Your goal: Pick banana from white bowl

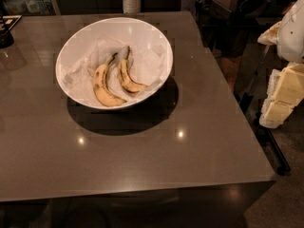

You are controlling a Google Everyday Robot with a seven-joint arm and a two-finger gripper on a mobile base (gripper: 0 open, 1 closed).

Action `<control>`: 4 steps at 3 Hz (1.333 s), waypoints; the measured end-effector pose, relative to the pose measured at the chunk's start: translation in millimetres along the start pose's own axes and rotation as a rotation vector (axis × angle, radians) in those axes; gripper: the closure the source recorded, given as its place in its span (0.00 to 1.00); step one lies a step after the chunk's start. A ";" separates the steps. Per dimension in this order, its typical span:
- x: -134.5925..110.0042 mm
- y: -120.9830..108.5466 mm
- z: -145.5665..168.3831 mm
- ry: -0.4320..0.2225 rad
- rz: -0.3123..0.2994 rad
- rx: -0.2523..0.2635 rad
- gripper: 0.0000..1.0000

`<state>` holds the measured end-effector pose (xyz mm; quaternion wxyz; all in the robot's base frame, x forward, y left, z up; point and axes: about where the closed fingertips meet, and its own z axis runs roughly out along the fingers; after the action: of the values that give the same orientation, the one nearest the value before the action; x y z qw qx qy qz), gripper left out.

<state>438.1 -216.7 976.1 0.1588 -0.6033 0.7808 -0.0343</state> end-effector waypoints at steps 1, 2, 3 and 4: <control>0.0 0.0 0.0 0.000 0.000 0.000 0.00; -9.1 3.3 -1.7 0.010 0.001 0.020 0.00; -39.7 12.0 1.3 0.049 -0.055 0.064 0.00; -72.6 21.8 3.7 0.060 -0.163 0.102 0.00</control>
Offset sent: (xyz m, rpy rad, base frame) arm -0.0042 0.0203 0.0007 -0.0320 -0.0144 -0.0174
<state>435.0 -141.1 982.2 0.1627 -0.6548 0.7306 -0.1047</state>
